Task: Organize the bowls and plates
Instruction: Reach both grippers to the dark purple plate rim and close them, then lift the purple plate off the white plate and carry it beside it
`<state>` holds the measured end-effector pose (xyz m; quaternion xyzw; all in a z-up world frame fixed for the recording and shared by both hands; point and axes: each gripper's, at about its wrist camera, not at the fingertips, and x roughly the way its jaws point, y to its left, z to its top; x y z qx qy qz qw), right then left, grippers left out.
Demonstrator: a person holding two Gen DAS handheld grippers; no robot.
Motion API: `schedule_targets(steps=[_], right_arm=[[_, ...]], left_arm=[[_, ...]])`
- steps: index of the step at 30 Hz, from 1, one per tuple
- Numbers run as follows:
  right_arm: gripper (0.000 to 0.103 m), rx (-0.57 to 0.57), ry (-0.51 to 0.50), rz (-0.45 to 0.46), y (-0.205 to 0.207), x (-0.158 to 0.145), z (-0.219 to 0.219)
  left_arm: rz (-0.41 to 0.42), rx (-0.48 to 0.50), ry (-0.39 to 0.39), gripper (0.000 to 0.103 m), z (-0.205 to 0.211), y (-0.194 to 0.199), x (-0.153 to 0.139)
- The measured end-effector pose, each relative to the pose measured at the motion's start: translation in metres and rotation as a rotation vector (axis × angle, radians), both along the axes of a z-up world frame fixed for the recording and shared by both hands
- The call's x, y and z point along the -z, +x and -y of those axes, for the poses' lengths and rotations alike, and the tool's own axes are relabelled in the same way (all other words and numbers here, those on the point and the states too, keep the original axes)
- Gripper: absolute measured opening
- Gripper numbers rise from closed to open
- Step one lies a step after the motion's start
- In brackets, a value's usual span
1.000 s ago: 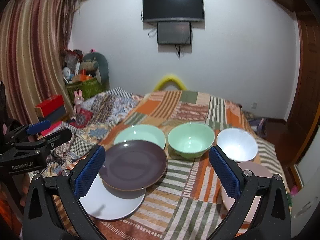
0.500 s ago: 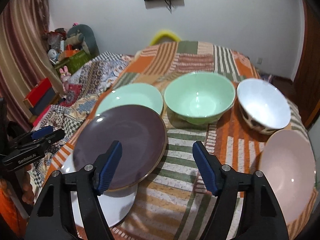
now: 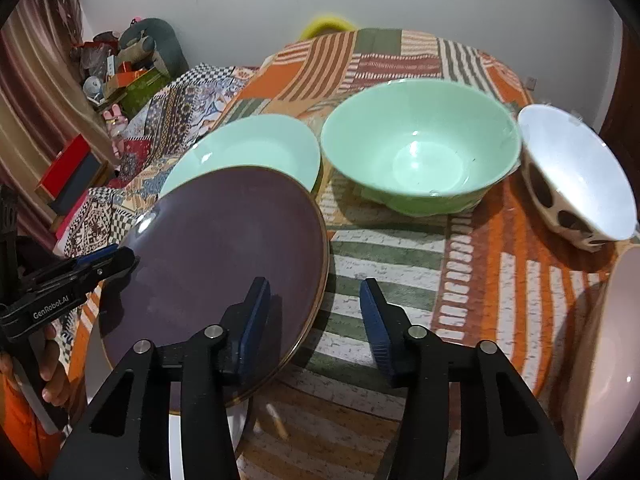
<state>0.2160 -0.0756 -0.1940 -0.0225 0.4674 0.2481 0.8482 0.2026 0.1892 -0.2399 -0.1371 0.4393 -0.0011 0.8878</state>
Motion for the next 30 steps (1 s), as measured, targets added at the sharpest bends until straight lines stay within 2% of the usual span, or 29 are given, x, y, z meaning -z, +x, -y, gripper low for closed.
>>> schedule_targets(steps=[9,24,30], right_arm=[[0.028,-0.043,0.023,-0.03,0.008,0.004,-0.008],[0.026,-0.036,0.032,-0.033,0.004,0.004,0.001],[0.026,-0.026,0.034,-0.021,0.0,-0.001,0.006]], left_arm=[[-0.004,0.019,-0.005,0.028,0.006,0.008,0.003],[0.013,0.04,-0.012,0.028,0.015,0.0,-0.002],[0.033,0.053,0.02,0.028,0.027,-0.009,-0.008]])
